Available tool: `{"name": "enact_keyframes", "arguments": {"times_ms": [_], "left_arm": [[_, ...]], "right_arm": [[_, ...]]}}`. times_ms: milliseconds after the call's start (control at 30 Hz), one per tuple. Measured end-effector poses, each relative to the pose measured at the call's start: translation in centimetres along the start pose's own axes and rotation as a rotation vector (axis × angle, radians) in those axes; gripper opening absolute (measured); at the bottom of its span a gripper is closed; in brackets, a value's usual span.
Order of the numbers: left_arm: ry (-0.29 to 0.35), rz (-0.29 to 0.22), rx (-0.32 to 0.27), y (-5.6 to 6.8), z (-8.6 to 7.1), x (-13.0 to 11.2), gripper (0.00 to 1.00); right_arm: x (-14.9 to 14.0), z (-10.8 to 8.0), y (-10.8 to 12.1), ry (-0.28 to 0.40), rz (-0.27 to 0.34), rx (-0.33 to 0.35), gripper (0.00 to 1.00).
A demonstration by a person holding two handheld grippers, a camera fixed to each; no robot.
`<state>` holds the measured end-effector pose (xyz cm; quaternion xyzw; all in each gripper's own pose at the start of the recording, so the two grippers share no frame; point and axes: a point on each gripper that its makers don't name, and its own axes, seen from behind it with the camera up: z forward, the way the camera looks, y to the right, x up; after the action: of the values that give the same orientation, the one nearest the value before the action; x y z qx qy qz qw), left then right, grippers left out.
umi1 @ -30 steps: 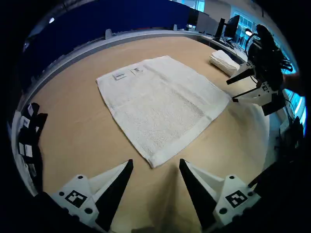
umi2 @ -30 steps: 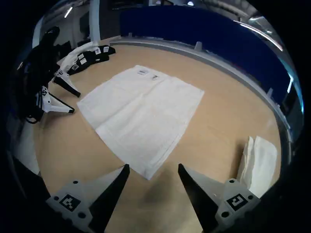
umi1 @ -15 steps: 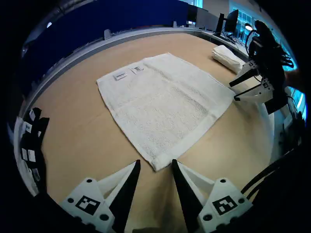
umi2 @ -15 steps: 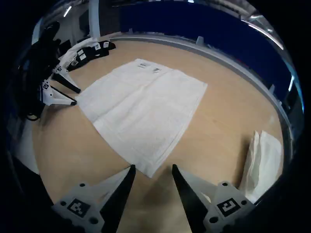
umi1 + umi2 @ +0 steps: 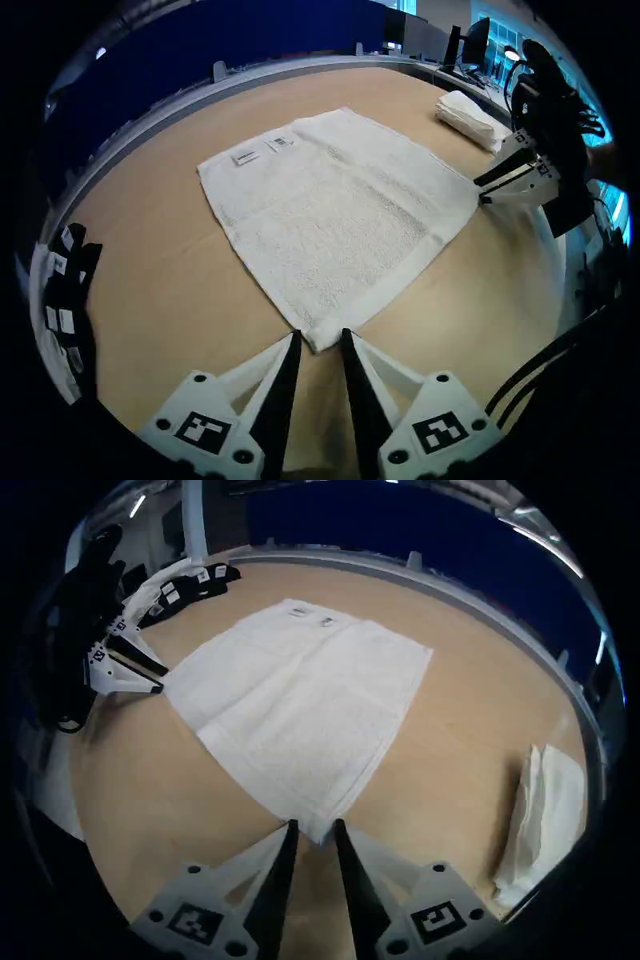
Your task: Fold towel
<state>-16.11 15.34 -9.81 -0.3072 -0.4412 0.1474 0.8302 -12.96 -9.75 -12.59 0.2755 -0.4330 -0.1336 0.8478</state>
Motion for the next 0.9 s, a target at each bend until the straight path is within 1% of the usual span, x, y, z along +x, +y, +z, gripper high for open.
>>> {"name": "enact_keyframes", "arguments": {"times_ms": [33,133,267,467,600,700,900], "left_arm": [[-0.001,-0.001,0.003,-0.1,0.0,0.0,0.28],[-0.002,-0.005,0.012,-0.2,0.0,-0.1,0.17],[-0.004,-0.013,0.017,-0.4,0.0,-0.2,0.11],[-0.008,-0.025,0.012,-0.4,-0.1,-0.2,0.10],[-0.010,-0.031,0.010,-0.3,-0.4,-0.2,0.10],[0.000,-0.040,0.014,-0.1,-0.9,0.2,0.10],[0.027,-0.065,0.025,0.1,-2.6,1.4,0.10]], "right_arm": [[0.0,0.0,0.0,-0.001,0.001,0.000,0.26],[0.0,0.0,0.0,-0.003,0.002,0.003,0.21],[0.2,-0.1,-0.1,-0.001,0.004,0.008,0.18],[0.6,-0.3,-0.1,0.010,0.001,0.007,0.17],[1.2,-0.7,0.0,0.020,-0.001,0.007,0.17],[1.7,-1.4,0.1,0.029,-0.003,0.005,0.17],[3.2,-3.3,0.2,0.053,-0.015,-0.002,0.17]]}}
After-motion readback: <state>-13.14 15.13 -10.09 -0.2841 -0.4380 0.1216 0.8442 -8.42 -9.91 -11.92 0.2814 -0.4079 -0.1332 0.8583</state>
